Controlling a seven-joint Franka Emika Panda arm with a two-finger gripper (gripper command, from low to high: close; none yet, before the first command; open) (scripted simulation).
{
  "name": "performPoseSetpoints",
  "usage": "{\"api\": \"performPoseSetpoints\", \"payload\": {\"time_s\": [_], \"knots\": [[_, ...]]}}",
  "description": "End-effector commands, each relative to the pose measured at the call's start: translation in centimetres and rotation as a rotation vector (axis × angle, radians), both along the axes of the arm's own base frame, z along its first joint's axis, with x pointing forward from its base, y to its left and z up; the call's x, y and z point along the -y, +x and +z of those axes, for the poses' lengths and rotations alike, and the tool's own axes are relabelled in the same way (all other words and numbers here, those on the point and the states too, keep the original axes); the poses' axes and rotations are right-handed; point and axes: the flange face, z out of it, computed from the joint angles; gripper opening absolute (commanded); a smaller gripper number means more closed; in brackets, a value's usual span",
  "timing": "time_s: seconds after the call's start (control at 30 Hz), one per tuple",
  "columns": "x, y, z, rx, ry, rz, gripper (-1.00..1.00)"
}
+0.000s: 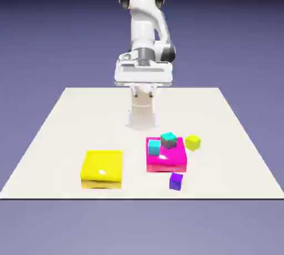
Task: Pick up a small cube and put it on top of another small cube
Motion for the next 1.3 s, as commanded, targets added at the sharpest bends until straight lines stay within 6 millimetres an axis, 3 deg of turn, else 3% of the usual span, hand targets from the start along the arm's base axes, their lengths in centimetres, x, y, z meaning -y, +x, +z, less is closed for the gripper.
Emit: {"api": "performPoseSetpoints", "payload": {"time_s": [0.0,0.33,0.73,1.0,1.27], "knots": [[-0.9,0.8,-0.8,-0.051,-0.034,0.032,0.0],[-9.9,6.1,-10.0,-0.526,-0.369,0.334,0.0],[-18.6,8.1,-20.6,-0.952,-0.756,0.633,0.0],[-23.3,8.6,-25.7,-1.133,-0.98,0.765,0.0],[-26.5,9.7,-29.4,-1.264,-1.147,0.818,0.0]]}}
